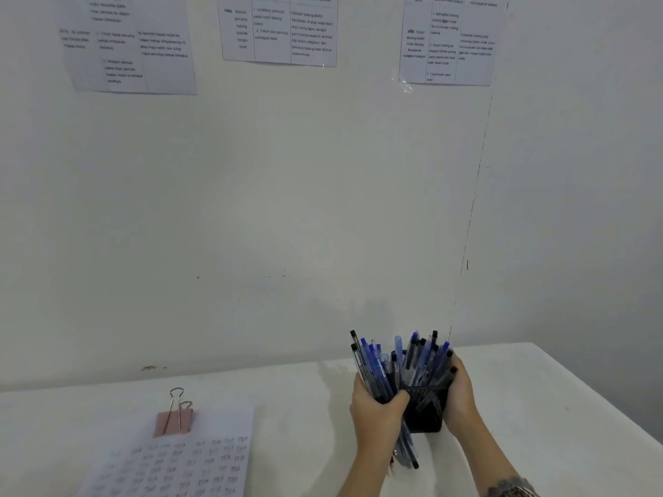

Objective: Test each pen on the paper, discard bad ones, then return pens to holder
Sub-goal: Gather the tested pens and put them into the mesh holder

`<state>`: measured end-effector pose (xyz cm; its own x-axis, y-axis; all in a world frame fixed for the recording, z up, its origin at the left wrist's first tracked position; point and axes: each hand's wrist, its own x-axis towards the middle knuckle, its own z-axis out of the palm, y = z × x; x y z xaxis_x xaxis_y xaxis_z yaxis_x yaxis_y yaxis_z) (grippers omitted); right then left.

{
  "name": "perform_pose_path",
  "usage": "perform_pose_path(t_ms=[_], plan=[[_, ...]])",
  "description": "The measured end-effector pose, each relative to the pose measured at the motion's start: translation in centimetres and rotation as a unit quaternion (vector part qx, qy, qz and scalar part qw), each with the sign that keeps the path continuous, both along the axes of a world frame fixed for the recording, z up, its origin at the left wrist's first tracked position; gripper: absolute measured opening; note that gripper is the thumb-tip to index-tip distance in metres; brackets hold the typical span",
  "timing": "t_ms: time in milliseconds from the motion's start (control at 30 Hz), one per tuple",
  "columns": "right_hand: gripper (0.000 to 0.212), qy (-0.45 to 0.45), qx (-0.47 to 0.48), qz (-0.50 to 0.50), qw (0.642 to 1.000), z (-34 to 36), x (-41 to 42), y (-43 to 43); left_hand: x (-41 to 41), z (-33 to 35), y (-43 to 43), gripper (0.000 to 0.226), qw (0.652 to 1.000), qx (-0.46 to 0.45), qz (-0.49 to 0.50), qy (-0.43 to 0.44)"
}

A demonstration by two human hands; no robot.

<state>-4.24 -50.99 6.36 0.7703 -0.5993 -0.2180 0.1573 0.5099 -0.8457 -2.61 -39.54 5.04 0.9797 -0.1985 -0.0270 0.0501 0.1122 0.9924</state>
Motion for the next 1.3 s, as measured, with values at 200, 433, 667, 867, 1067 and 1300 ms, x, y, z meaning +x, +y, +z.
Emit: perform_pose_path(t_ms=[200,433,667,867,1067,1300], plan=[[0.037,-0.030,0.008,-0.004,0.999,0.0,1.4,2.3,0.2,0.7,2.7,0.035,0.999,-0.018,0.035,-0.013],[0.037,-0.035,-0.030,0.028,0.999,-0.4,1.7,7.4,-1.0,1.0,8.5,0.037,0.996,-0.014,0.090,-0.025],[0.038,0.010,-0.039,0.050,0.998,-1.2,0.0,11.4,-1.9,-0.9,11.8,0.036,0.996,0.013,0.093,-0.001],[0.034,0.014,-0.005,0.073,0.997,-0.7,-0.6,11.9,-2.3,1.2,12.8,0.029,0.991,-0.020,0.130,-0.023],[0.034,-0.027,0.043,0.139,0.989,-0.7,-0.9,11.5,-0.8,7.1,13.9,0.029,0.982,-0.074,0.139,-0.102],[0.041,-0.068,0.064,0.176,0.980,-0.6,-0.7,11.5,1.0,10.9,10.6,0.028,0.981,-0.140,0.066,-0.118]])
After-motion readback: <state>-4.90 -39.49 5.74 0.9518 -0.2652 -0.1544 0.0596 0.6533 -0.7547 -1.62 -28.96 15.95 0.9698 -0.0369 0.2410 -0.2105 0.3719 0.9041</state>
